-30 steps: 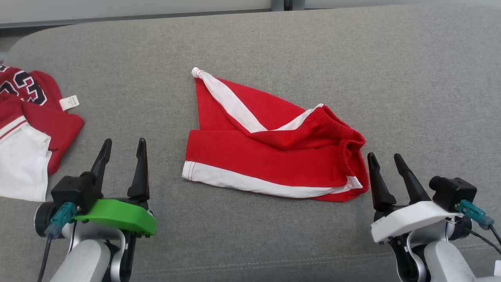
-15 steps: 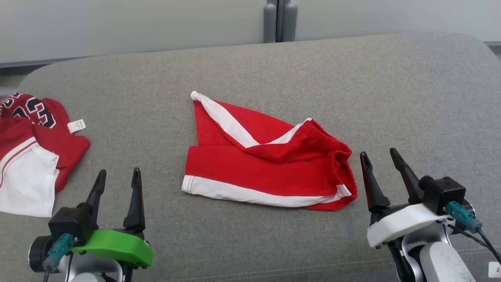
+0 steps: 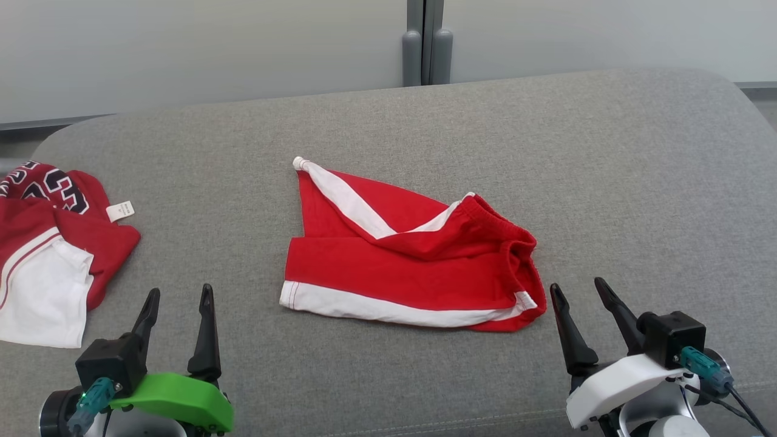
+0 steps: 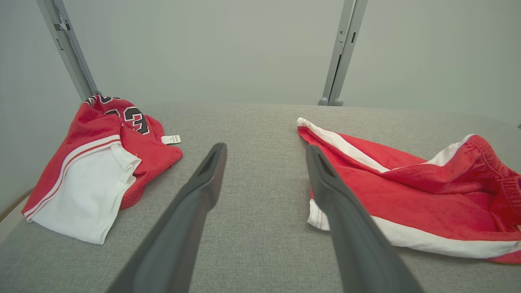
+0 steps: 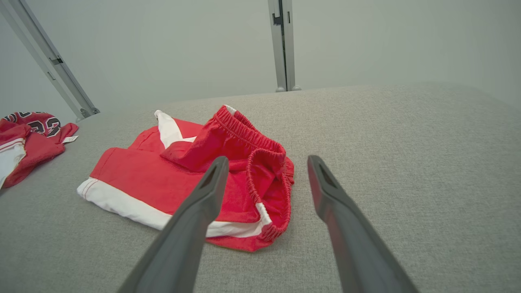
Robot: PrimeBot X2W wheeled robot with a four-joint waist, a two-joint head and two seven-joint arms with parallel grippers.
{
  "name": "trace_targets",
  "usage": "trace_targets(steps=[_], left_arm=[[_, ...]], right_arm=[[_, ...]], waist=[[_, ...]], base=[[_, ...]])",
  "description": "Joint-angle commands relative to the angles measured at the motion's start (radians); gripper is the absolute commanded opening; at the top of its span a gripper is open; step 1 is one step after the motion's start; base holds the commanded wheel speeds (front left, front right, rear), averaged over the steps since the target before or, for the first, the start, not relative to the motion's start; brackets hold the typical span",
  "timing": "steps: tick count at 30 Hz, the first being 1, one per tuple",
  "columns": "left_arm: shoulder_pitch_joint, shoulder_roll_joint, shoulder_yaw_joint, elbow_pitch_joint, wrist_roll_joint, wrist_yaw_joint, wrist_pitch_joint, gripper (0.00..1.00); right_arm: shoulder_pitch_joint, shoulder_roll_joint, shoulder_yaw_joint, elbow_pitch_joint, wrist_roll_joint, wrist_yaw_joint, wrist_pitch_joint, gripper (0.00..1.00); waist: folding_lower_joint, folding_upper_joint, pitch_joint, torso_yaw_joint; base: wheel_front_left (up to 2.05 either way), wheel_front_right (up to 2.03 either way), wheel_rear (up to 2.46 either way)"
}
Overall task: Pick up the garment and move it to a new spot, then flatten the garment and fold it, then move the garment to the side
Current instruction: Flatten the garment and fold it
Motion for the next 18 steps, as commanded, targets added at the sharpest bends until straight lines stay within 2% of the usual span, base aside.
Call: trace_targets(steps=[1,10,14,18], left_arm=[[0.011,0.006,0.005,-0.003,0.003,0.003,0.003,1.0],[-0.008,0.003,-0.005,0.003,0.001,0.003,0.013,1.0],[-0.034,-0.007,-0.035,0.014,-0.017,-0.03,0.05,1.0],[-0.061,-0.022,-0.081,0.035,-0.066,-0.077,0.145,1.0]], right_arm=[[0.008,0.0,-0.001,-0.007,-0.003,-0.001,0.003,1.0],[0.009,0.004,-0.001,-0.017,-0.01,-0.001,0.02,1.0],[-0.002,-0.005,0.023,-0.013,0.004,-0.001,0.053,1.0],[-0.021,-0.028,0.054,-0.003,0.011,-0.001,0.096,1.0]], waist=[[0.0,-0.0001,0.001,-0.001],[0.0,-0.0001,0.007,0.004],[0.0,-0.0001,0.021,0.012],[0.0,-0.0001,0.043,0.017]], base=[[0.0,0.0,0.0],[0.0,0.0,0.0],[0.0,0.0,0.0],[0.0,0.0,0.0]])
